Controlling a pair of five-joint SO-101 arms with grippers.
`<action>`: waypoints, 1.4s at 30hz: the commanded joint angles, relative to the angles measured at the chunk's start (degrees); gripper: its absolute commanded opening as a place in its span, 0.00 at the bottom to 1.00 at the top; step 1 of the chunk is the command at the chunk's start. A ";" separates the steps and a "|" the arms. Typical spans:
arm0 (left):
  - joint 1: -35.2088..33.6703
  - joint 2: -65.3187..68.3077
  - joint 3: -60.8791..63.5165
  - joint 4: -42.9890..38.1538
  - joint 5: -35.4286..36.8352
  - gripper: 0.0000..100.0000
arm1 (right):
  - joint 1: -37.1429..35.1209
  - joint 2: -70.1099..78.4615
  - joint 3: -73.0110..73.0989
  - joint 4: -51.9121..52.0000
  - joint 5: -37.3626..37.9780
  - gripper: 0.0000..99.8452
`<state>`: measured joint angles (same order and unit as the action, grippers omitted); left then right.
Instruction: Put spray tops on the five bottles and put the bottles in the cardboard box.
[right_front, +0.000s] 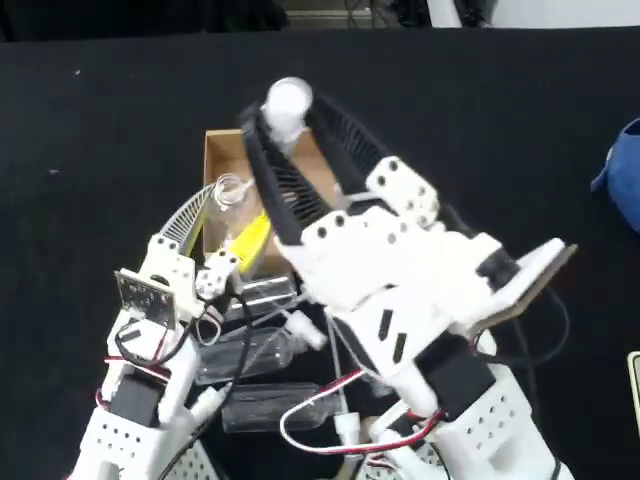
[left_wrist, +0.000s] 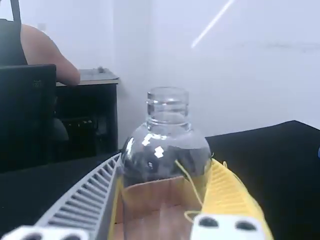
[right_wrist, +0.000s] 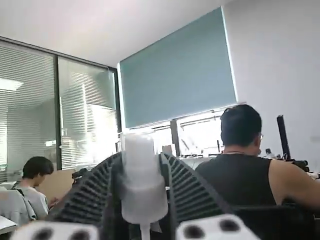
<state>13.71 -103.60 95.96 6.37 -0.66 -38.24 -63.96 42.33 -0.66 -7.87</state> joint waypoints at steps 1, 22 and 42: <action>0.48 -0.88 1.36 -0.09 -0.53 0.03 | -1.05 4.09 -0.92 0.35 0.09 0.01; 0.48 -0.88 1.36 -0.09 -0.53 0.03 | 2.73 9.63 -1.63 0.35 0.09 0.01; 0.57 -0.88 1.36 -0.09 -0.53 0.03 | 2.99 9.19 3.74 0.09 0.09 0.01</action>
<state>13.63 -103.60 95.96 6.37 -0.66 -36.13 -54.99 47.96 -0.31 -7.96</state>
